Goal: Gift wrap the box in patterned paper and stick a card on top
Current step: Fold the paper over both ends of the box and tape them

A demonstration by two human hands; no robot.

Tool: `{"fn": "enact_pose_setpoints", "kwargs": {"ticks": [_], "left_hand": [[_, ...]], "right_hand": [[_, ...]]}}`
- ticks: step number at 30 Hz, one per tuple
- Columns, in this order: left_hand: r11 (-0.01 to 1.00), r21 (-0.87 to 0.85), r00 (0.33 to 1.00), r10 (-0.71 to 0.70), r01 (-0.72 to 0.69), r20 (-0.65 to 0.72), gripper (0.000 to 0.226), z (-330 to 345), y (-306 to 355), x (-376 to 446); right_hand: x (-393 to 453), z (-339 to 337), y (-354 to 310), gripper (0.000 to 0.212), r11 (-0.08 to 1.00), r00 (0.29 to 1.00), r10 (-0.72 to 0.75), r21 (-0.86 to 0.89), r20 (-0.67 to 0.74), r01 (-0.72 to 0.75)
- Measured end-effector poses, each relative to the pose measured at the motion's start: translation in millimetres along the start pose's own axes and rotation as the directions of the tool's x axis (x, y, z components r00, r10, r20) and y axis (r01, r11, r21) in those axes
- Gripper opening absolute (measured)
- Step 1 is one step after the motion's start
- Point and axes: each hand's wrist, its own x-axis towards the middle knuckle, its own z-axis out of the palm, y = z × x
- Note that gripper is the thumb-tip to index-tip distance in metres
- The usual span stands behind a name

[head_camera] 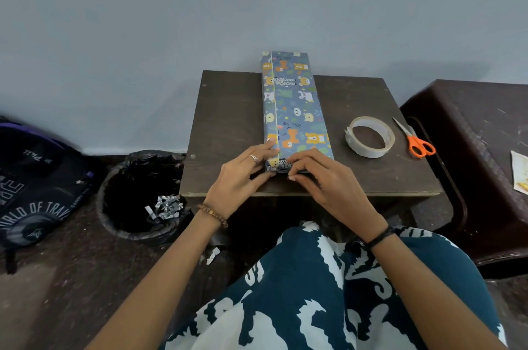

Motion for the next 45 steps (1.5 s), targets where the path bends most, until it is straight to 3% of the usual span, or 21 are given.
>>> {"fn": "enact_pose_setpoints", "kwargs": {"ticks": [6,9,15,18,20,22,24,27,30,32,33,38,42,45], "left_hand": [[0.999,-0.033,0.999,-0.006,0.005,-0.031,0.038,-2.9,-0.3,4.0],[0.989,-0.124,0.996,-0.079,0.075,-0.032,0.038,-0.3,-0.4,5.6],[0.968,-0.201,0.985,-0.163,0.149,-0.054,0.046,3.1,3.2,2.8],[0.969,-0.001,0.949,-0.241,0.246,-0.204,0.047,10.5,13.8,-3.0],[0.916,0.182,0.913,-0.304,0.359,-0.27,0.045,15.9,19.3,-7.8],[0.882,0.312,0.918,-0.26,0.352,-0.299,0.04,21.0,22.6,-10.1],[0.875,0.355,0.916,-0.205,0.329,-0.345,0.032,23.7,23.7,-9.3],[0.946,0.165,0.898,-0.196,0.278,-0.393,0.027,24.0,31.3,-2.5],[0.992,-0.043,0.876,-0.122,0.116,-0.467,0.025,16.8,52.0,14.1],[0.987,-0.159,0.895,-0.093,0.025,-0.436,0.024,8.3,72.9,28.9],[0.977,-0.212,0.914,-0.08,-0.006,-0.397,0.023,3.8,84.5,35.9],[0.866,-0.498,0.966,-0.162,0.042,-0.2,0.023,-9.3,135.5,57.9],[0.817,-0.576,0.942,-0.207,0.017,-0.266,0.011,-22.3,181.7,68.8],[0.823,-0.567,0.918,-0.218,-0.009,-0.331,0.011,-31.9,205.2,77.1]], "right_hand": [[4.5,12.3,-5.3,0.013,0.975,0.989,-0.119,-0.2,-0.084,0.1],[9.4,18.0,-6.0,0.013,0.963,0.982,-0.139,-0.25,-0.127,0.104],[10.0,20.9,0.8,0.012,0.994,0.996,-0.045,-0.106,-0.072,0.038],[7.3,20.6,2.0,0.009,1.0,0.998,0.013,0.019,-0.058,-0.011],[3.6,20.5,4.1,0.008,0.999,0.993,0.042,-0.003,-0.114,-0.042],[0.4,18.7,9.0,0.008,0.991,0.977,0.12,-0.042,-0.177,-0.13],[-1.0,15.8,11.9,0.004,0.967,0.955,0.247,0.108,-0.167,-0.231],[-0.3,7.8,6.1,0.009,0.817,0.91,0.4,0.491,-0.109,-0.301],[0.4,-9.9,-6.8,0.008,0.51,0.828,0.555,0.82,-0.082,-0.261],[-2.7,-22.1,-13.6,0.006,0.332,0.771,0.633,0.924,-0.07,-0.189],[-4.3,-28.5,-17.3,0.005,0.293,0.749,0.658,0.942,-0.075,-0.163],[-6.3,-72.3,-46.7,0.016,0.303,0.685,0.719,0.939,-0.116,-0.159],[0.0,-114.8,-64.0,0.009,0.355,0.67,0.724,0.921,-0.162,-0.16],[7.0,-144.3,-76.6,0.009,0.335,0.677,0.724,0.924,-0.13,-0.181]]}}
